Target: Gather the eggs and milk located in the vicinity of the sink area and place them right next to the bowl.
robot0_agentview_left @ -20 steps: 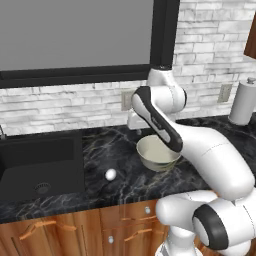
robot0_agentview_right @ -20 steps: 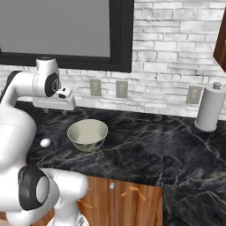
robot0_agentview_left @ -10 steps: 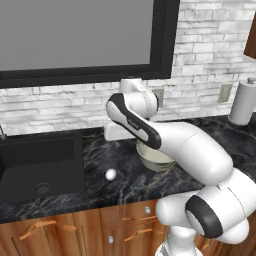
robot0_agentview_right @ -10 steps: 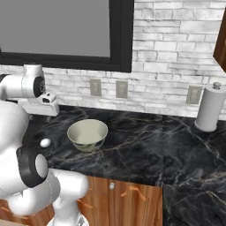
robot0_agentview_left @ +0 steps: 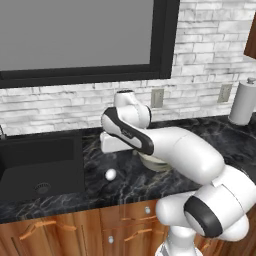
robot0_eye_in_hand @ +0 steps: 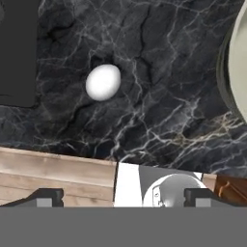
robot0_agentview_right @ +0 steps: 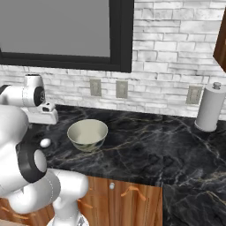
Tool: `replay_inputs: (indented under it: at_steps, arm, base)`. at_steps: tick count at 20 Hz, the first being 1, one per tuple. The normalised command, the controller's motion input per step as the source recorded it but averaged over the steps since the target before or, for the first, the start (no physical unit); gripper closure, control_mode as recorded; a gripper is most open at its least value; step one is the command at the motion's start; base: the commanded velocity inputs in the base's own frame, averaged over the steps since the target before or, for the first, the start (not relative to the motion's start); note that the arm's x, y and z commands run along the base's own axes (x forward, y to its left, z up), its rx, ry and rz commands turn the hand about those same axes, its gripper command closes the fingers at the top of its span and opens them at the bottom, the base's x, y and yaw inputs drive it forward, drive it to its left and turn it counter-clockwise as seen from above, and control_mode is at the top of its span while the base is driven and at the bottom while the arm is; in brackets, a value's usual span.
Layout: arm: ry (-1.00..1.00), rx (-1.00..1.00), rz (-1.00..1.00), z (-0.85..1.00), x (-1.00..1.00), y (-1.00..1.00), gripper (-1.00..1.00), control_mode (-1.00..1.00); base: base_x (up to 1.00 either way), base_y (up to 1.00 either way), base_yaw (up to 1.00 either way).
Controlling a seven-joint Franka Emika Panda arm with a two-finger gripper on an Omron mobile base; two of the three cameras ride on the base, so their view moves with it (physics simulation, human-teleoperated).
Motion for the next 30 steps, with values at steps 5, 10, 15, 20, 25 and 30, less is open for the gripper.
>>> replay_inputs:
  at_steps: [5, 10, 15, 20, 25, 30]
  arm:
    - [-0.18, 0.00, 0.00, -0.41, 0.00, 0.10, -1.00, -1.00]
    - [-0.17, 0.00, 0.00, -0.27, 0.00, 0.11, -1.00, -1.00]
    - [-0.04, 0.00, 0.00, 0.00, 0.21, 0.00, -1.00, -1.00]
    - [0.00, 0.00, -0.02, 0.00, 0.47, 0.09, -1.00, -1.00]
    - [0.00, 0.00, -0.01, -0.01, 0.19, 0.27, -1.00, -1.00]
    - [0.00, 0.02, 0.00, -0.08, 0.10, 0.32, -1.00, -1.00]
  base:
    - [0.00, 0.00, 0.00]
    - [0.00, 0.00, 0.00]
    - [0.00, 0.00, 0.00]
    - [0.00, 0.00, 0.00]
    - [0.00, 0.00, 0.00]
    - [0.00, 0.00, 0.00]
